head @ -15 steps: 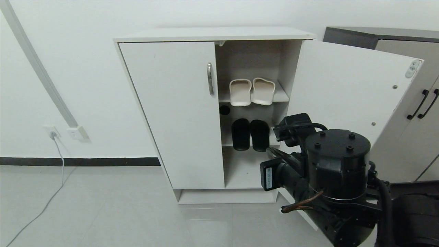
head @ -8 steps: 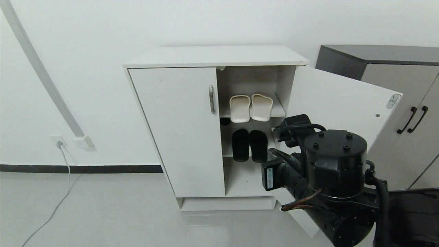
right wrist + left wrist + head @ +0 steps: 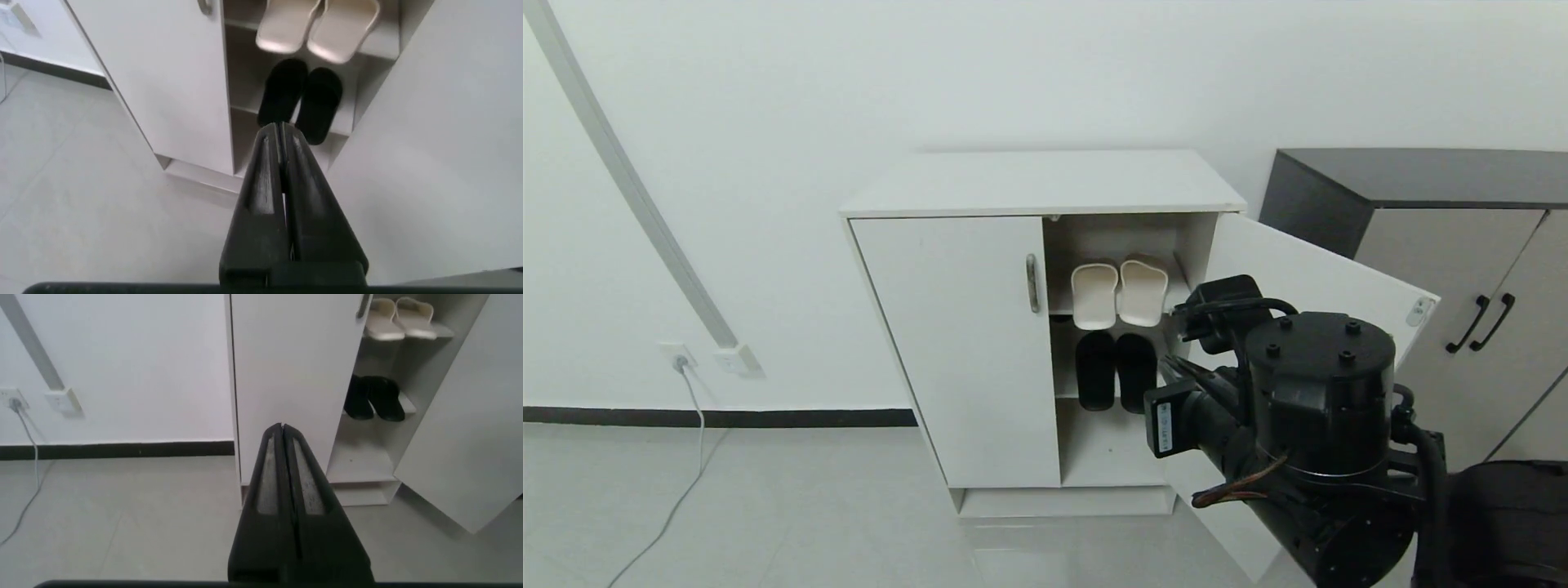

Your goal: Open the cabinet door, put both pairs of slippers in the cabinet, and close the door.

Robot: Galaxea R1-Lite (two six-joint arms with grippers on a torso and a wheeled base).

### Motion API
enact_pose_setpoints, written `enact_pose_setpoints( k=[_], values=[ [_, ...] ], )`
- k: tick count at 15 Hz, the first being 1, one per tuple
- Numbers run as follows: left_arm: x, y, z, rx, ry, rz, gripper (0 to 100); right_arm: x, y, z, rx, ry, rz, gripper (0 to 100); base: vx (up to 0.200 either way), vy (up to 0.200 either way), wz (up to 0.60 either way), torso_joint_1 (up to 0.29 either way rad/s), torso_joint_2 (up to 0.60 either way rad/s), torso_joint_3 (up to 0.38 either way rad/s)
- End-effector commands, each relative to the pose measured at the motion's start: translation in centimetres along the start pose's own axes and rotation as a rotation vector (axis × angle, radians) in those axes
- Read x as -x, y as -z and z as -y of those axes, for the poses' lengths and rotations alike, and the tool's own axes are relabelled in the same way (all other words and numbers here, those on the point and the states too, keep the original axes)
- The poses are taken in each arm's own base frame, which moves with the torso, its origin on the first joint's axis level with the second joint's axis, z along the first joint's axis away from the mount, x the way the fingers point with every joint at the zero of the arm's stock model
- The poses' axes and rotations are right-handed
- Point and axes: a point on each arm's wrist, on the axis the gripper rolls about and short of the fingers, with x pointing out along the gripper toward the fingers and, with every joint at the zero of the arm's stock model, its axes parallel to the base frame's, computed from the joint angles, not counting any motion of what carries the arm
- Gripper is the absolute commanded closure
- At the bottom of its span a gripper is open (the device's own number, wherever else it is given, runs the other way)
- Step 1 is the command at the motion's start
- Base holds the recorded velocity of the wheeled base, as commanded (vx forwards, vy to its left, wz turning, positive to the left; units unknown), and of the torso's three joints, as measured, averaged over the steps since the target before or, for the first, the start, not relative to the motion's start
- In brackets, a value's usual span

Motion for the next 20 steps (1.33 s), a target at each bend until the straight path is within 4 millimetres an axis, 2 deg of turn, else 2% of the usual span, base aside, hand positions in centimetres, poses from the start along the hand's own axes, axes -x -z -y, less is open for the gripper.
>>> enact_pose_setpoints(
  k=[1, 20],
  values=[
    [-0.01, 0.00, 0.00, 0.001, 0.000, -0.001, 100, 0.00, 0.10, -0.03, 0.002, -0.001, -0.002, 100, 0.000, 0.000, 0.00, 0.178, -0.48, -0.320],
    [-0.01, 0.00, 0.00, 0.000, 0.000, -0.001, 100, 0.12, 0.28, 0.03, -0.002, -0.028, -0.002, 100, 0.000, 0.000, 0.00, 0.221, -0.52, -0.300]
  ],
)
